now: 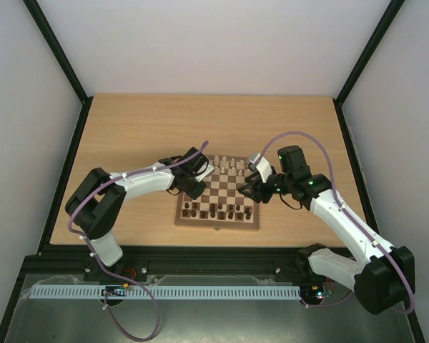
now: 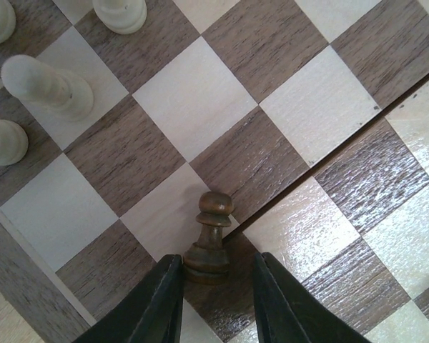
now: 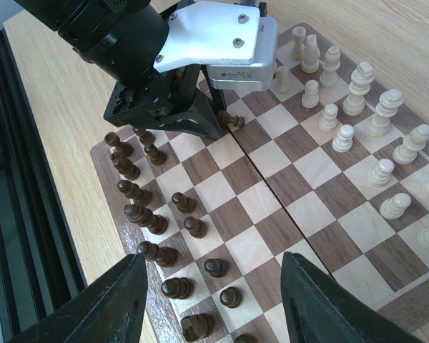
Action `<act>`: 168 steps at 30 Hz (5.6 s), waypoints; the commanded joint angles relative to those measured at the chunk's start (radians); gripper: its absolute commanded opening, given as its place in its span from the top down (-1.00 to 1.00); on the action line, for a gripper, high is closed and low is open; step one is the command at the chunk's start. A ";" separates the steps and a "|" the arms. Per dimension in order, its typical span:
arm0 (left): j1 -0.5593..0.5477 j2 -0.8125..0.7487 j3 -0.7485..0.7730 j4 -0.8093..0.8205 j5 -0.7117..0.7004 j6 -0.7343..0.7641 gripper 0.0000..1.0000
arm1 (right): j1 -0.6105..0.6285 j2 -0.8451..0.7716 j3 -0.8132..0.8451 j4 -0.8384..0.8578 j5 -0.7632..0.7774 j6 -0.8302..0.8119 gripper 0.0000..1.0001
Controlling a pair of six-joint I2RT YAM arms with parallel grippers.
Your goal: Set up the chess pieces on the board
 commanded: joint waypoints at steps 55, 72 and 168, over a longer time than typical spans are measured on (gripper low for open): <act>-0.015 -0.473 -0.243 0.340 0.310 -0.090 0.65 | 0.053 0.680 0.525 -0.279 -0.580 0.321 0.30; -0.017 -0.498 -0.255 0.341 0.345 -0.089 0.65 | 0.033 0.716 0.522 -0.231 -0.599 0.365 0.41; 0.390 -0.717 -0.290 0.206 -0.058 -0.251 -0.61 | 0.411 0.435 0.428 -0.100 0.359 -0.044 0.28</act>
